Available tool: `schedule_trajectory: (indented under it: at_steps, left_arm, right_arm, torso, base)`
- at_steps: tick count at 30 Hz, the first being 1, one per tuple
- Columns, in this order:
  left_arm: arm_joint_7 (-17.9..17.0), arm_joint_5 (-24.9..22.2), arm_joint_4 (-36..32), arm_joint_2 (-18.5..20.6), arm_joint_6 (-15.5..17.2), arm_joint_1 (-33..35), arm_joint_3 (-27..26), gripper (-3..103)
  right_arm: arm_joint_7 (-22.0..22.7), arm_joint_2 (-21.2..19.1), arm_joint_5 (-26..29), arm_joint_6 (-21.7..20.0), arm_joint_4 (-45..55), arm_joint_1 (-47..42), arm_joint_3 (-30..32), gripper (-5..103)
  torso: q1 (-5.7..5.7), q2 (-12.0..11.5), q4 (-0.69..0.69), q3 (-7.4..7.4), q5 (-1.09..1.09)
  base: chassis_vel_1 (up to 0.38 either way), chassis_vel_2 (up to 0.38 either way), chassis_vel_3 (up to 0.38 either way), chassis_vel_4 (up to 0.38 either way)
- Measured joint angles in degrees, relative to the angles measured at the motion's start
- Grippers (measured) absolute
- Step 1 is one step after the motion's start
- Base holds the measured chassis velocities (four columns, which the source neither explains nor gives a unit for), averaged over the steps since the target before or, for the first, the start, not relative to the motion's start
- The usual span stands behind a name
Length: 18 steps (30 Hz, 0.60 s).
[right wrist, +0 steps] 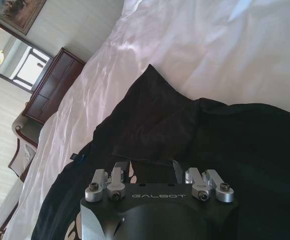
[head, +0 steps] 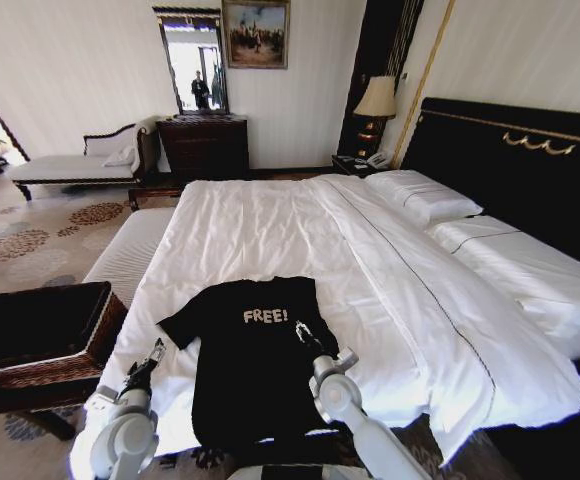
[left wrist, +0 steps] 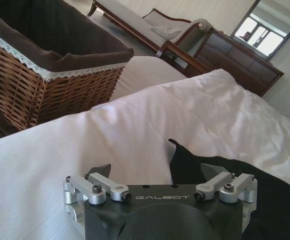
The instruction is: Fold the clothes on the bed and place them into the basket.
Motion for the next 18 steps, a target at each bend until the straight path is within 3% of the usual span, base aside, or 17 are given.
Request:
schedule_trajectory:
  at_steps: [4,6,11,14,18]
  left_arm:
    - [0.0,0.1,0.0,-0.1,0.0,0.0,0.0,100]
    - [-0.1,0.1,0.0,-0.2,0.0,0.0,0.0,100]
    - [-0.1,0.5,0.0,-0.5,0.0,-0.2,0.3,100]
    - [-0.2,0.7,0.1,-0.8,0.0,-0.3,0.5,100]
    - [-0.2,0.9,0.1,-0.9,0.0,-0.4,0.6,100]
  right_arm:
    - [0.1,0.0,-0.4,0.0,-0.1,-0.3,0.0,36]
    - [0.1,0.0,-0.5,0.1,-0.1,-0.4,0.0,36]
    - [0.4,-0.2,-0.7,0.1,0.6,-1.5,0.2,15]
    - [0.8,0.3,-0.7,0.1,0.2,-1.4,0.4,31]
    - [1.1,0.7,-0.4,0.3,-0.4,-1.0,0.6,36]
  torso:
    - [0.00,0.0,0.00,0.00,0.00]
    - [0.00,0.0,0.00,0.00,0.00]
    - [0.00,0.0,-0.01,0.00,0.00]
    - [0.00,0.0,-0.01,0.00,0.00]
    - [0.00,0.0,0.00,0.00,0.00]
  base:
    - [0.000,0.000,0.000,0.000]
    - [0.000,0.000,0.000,0.000]
    - [0.000,0.000,0.000,0.000]
    - [0.000,0.000,0.000,0.000]
    - [0.000,0.000,0.000,0.000]
